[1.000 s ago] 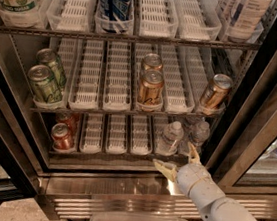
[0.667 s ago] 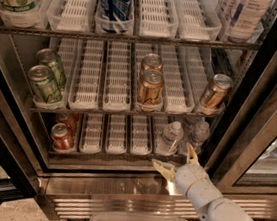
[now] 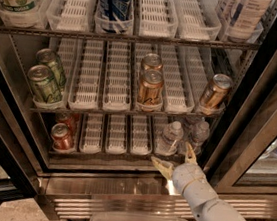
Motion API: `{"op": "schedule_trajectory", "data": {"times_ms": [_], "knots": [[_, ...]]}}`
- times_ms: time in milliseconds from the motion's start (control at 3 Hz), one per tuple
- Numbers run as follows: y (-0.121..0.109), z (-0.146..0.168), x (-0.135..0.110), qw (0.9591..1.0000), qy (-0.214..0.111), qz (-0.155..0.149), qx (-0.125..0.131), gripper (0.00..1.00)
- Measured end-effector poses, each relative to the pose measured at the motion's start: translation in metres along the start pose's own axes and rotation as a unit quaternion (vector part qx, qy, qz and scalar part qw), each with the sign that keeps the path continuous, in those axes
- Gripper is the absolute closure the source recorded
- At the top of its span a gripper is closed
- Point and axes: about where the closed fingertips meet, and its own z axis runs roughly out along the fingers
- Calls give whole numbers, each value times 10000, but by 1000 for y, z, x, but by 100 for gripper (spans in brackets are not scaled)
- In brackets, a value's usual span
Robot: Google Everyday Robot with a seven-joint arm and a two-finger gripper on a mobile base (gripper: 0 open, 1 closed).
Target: Pick water bottle from bottom shelf of fridge
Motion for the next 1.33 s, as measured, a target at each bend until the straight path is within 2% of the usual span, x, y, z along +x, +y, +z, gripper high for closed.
{"op": "schedule_trajectory", "data": {"times_ms": [667,1333], "knots": [[-5,13,0,9996,-167,0,245,38],[-6,27,-3,9989,-316,-13,357,40]]}}
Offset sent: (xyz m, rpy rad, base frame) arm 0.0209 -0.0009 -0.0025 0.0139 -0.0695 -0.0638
